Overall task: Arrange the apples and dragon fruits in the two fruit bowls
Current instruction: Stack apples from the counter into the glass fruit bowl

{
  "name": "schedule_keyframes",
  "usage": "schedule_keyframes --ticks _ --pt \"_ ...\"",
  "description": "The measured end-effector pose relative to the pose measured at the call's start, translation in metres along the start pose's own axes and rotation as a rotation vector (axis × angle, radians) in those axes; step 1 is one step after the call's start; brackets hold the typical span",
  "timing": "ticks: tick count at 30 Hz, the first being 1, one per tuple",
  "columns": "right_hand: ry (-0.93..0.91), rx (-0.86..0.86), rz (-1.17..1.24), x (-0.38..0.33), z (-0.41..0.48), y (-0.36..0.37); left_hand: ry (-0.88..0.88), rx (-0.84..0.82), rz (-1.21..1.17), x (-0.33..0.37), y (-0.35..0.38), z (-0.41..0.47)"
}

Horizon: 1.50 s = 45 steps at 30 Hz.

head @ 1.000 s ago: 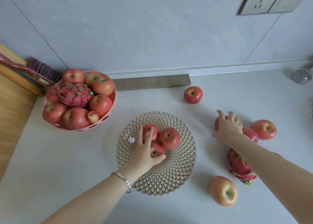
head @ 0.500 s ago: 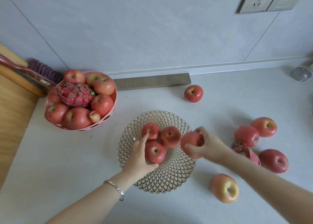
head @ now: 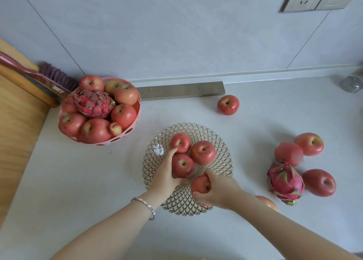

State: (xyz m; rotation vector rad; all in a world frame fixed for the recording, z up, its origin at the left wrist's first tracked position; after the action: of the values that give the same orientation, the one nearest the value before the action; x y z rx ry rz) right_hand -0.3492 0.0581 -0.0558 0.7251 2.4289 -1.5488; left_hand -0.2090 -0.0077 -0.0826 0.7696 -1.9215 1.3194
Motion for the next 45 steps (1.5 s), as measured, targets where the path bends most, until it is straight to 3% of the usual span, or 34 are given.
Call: schedule_keyframes --ticks 8,12,19,24,32,37,41,43,45 --pt "0.115 -0.018 0.238 -0.016 0.008 0.024 -0.008 -0.035 -0.028 0.008 0.001 0.009" --pt "0.233 0.034 0.181 -0.011 0.013 0.031 -0.078 -0.132 0.01 0.002 -0.001 0.006" --pt "0.148 -0.023 0.274 -0.015 0.008 0.038 -0.185 -0.169 -0.12 -0.001 0.007 -0.009" --pt "0.25 -0.005 0.463 -0.018 0.0 0.043 -0.16 -0.164 -0.072 0.003 0.008 -0.009" --pt "0.124 -0.068 0.217 -0.013 -0.006 0.023 -0.24 -0.053 0.012 -0.003 0.01 -0.02" --pt "0.112 0.227 0.058 0.041 -0.021 -0.039 -0.213 -0.049 0.104 0.002 0.011 -0.024" --pt "0.154 -0.031 -0.355 0.093 -0.036 -0.021 -0.201 -0.046 0.245 0.012 0.009 -0.031" --pt "0.157 -0.143 -0.448 0.107 -0.044 0.002 -0.192 -0.034 0.295 0.017 0.008 -0.033" --pt "0.154 -0.136 -0.466 0.113 -0.046 0.014 -0.194 -0.016 0.308 0.021 0.005 -0.034"
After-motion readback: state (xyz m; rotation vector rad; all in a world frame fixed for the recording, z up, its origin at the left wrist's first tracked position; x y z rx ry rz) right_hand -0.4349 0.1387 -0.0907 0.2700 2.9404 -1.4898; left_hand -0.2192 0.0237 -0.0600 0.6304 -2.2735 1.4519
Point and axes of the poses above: each hand's wrist, its own z-axis towards the middle knuckle, its own y-axis out of the palm, x = y × z, the point moved 7 cm from there along z, towards the middle knuckle, and after that the axes turned 11 degrees about x, right-handed, at the moved point
